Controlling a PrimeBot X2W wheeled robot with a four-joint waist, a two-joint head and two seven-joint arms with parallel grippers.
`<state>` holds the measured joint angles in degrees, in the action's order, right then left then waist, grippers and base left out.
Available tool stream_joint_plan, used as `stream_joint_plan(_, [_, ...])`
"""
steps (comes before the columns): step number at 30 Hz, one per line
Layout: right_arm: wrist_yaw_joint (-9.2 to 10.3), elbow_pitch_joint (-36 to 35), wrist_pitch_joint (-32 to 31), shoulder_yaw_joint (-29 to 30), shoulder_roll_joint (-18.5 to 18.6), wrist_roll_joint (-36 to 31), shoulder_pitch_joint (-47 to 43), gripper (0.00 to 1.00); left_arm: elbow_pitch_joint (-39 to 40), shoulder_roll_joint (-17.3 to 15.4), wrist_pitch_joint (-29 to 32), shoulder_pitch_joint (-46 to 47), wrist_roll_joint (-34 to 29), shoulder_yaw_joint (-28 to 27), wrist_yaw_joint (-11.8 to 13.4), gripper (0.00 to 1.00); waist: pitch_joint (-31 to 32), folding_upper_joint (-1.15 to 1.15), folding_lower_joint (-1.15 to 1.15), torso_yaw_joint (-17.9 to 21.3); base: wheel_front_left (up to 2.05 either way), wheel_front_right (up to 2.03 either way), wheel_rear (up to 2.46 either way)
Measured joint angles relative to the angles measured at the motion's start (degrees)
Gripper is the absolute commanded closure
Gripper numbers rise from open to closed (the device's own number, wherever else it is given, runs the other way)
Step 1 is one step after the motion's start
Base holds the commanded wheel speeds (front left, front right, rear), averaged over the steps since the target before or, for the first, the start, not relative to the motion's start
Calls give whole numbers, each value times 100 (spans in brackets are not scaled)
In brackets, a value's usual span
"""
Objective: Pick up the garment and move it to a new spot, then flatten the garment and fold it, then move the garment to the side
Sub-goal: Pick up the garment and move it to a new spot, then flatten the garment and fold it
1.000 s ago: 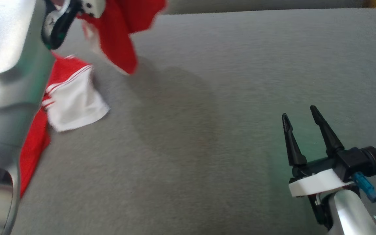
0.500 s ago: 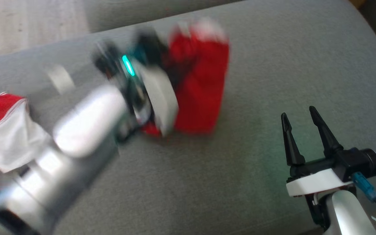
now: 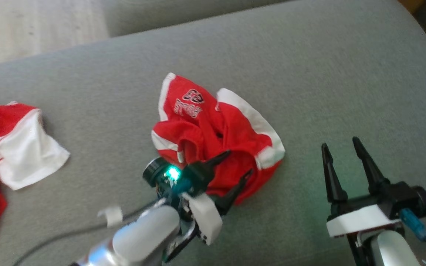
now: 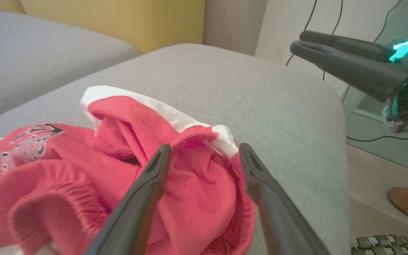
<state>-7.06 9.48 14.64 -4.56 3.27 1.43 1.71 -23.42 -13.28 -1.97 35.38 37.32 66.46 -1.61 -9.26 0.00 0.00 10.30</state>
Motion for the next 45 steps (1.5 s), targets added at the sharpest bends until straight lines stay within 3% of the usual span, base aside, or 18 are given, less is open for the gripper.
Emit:
stream_joint_plan(4, [0,55,0,-4,-2,0,-155,0,-21,40,-704,-331,-252,-104,579,0,243,0,-1,-204,0,0,0])
stream_joint_plan(8, [0,67,0,-10,-5,0,-425,0,105,33,-1118,-866,-143,-548,1098,0,596,0,-1,-434,0,0,0])
stream_joint_plan(14, [0,83,0,-12,-26,2,-752,0,570,-24,-1232,-1814,11,-1700,1873,0,1083,0,-1,-845,0,0,0])
stream_joint_plan(16, [0,81,0,-11,-40,3,-827,0,965,-11,-1233,-2256,-185,-2221,1985,0,1242,0,-2,-963,0,0,0])
stream_joint_plan(20, [0,60,0,-14,-58,51,-1073,0,1683,77,-1247,-3593,-853,-3387,1920,0,1582,0,-3,-1187,0,0,0])
stream_joint_plan(27, [0,27,0,-82,-67,209,-1384,0,1882,275,-1247,-4832,-1606,-4257,1572,0,1848,0,-2,-1304,0,0,0])
stream_joint_plan(39, [0,20,-1,-101,-69,248,-1660,0,1761,621,-1247,-5139,-2532,-4931,1020,0,1997,0,0,-1307,0,0,0])
stream_joint_plan(45, [0,25,-1,-71,-70,261,-1657,0,1623,727,-1247,-5138,-2693,-5074,904,0,2028,0,0,-1272,0,0,0])
